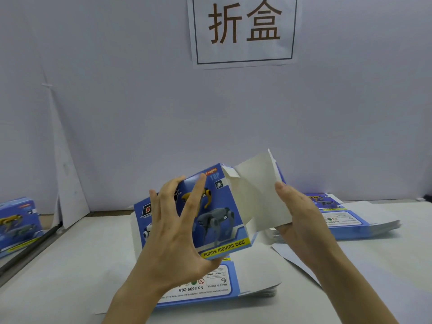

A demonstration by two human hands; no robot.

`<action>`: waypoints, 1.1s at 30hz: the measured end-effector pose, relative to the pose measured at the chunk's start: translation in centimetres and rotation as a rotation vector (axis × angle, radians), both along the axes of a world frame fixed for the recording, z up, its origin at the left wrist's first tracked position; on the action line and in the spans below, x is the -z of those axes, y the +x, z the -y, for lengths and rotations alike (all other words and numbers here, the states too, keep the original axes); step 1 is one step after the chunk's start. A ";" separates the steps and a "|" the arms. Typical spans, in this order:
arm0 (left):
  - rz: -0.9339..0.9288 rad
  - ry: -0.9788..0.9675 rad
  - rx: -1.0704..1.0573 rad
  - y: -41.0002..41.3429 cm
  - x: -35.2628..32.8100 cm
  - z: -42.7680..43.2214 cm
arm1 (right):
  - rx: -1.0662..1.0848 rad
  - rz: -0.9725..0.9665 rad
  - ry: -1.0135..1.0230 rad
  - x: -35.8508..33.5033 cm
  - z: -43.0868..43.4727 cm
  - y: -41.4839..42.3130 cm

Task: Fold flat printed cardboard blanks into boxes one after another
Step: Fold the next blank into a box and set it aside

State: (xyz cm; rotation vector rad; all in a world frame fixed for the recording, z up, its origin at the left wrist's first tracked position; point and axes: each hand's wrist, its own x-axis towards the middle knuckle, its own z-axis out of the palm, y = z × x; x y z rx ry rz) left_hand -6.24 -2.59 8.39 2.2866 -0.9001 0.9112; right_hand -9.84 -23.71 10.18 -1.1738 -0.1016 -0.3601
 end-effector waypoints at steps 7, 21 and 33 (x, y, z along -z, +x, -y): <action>-0.070 0.114 0.087 0.1 0.0 -0.7 | 0.081 -0.024 -0.169 -0.1 0.8 0.1; 0.262 0.156 0.098 -1.3 -1.6 -0.4 | 0.139 0.096 -0.304 -0.7 0.4 -0.6; 0.416 0.097 0.044 -1.8 -2.4 0.1 | 0.094 0.345 -0.689 0.6 -5.3 -1.9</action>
